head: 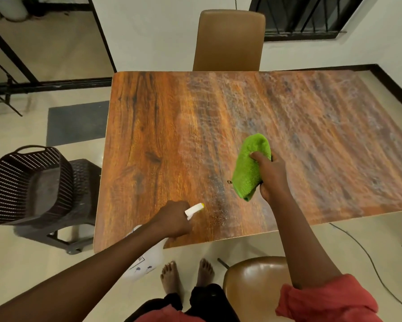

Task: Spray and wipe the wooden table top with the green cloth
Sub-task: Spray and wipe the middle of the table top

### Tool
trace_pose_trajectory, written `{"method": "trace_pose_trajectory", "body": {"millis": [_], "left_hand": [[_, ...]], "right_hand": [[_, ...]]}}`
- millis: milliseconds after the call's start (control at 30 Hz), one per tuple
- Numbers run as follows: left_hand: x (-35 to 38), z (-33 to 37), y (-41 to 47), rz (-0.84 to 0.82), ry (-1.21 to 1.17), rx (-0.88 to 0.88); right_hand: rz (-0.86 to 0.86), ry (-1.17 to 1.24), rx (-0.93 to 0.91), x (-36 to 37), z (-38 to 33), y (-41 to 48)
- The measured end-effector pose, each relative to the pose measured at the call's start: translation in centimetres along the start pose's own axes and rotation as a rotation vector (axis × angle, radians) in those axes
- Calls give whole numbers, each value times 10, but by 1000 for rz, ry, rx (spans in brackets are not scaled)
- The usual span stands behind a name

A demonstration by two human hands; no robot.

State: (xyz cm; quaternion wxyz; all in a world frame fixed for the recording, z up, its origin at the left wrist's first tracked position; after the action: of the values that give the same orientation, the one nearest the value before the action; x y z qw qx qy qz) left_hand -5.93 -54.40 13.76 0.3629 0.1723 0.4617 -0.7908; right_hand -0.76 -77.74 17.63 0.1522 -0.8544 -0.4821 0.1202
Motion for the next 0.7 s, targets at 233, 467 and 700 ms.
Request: {"method": "trace_pose_trajectory", "body": {"millis": [233, 467, 700], "left_hand": [[-35, 8, 20, 106, -131, -51], [-62, 4, 33, 158, -157, -77], [-60, -5, 35, 138, -175, -120]], "right_hand": [[9, -17, 4, -6, 8, -6], [22, -117, -63, -8, 15, -8], [35, -454, -230, -26, 40, -45]]}}
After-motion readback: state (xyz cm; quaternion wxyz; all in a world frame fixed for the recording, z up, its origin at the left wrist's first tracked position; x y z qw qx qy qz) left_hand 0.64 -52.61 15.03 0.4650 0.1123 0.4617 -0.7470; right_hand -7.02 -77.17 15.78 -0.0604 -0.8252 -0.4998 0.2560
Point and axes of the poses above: each hand's wrist, its own y-axis towards the middle knuckle, its own x-axis out of the palm, z = x × y, the point moved 2 cm from there along y, towards the middle knuckle, and after that the axes turned 1 degree about z, right-handed, at the moved point
